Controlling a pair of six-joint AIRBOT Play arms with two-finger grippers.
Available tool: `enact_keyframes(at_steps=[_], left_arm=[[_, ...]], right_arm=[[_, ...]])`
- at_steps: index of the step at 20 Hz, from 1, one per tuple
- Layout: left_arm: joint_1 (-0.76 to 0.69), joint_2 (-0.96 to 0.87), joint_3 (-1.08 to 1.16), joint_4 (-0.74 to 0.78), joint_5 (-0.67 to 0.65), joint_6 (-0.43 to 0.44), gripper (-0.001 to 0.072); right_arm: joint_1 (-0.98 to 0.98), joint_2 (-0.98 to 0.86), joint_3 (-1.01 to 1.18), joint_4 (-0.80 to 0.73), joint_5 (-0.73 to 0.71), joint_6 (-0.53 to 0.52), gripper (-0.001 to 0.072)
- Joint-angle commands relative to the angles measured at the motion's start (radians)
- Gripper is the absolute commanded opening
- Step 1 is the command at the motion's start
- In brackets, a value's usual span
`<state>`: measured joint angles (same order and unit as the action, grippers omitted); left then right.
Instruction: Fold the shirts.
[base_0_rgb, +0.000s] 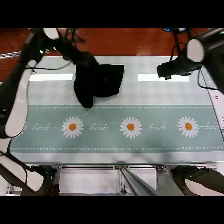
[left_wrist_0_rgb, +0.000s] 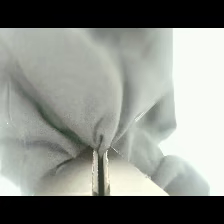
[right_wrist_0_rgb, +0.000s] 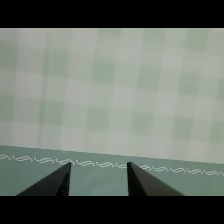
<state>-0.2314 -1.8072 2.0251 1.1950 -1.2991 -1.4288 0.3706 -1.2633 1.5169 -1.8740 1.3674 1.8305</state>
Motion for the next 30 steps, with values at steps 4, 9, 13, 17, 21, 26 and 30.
enact_keyframes(at_steps=[4,9,13,17,21,26,30], left_arm=[[0.000,0.326,0.040,-0.138,0.145,-0.007,0.0017],[-0.021,0.539,0.040,-0.208,0.257,0.031,0.0017],[-0.090,0.658,0.040,-0.197,0.392,0.031,0.0016],[-0.212,0.721,-0.024,-0.193,0.399,0.040,0.0016],[-0.411,0.834,-0.377,-0.192,0.510,0.016,0.0016],[-0.476,1.172,-1.069,-0.190,0.827,-0.177,0.0017],[-0.359,1.307,-1.535,-0.190,0.675,-0.252,0.0018]], right_arm=[[0.007,0.305,0.000,0.049,0.003,0.005,0.0402],[0.007,0.462,0.000,0.076,0.016,0.000,0.0400],[0.007,0.528,0.000,0.077,0.018,-0.008,0.0400],[0.007,0.544,0.000,0.094,0.020,-0.023,0.0400],[0.007,0.544,0.000,0.094,0.026,-0.029,0.0399],[0.007,0.544,-0.025,0.094,0.048,-0.029,0.0400],[0.007,0.544,-0.187,0.122,0.024,-0.009,0.0401]])
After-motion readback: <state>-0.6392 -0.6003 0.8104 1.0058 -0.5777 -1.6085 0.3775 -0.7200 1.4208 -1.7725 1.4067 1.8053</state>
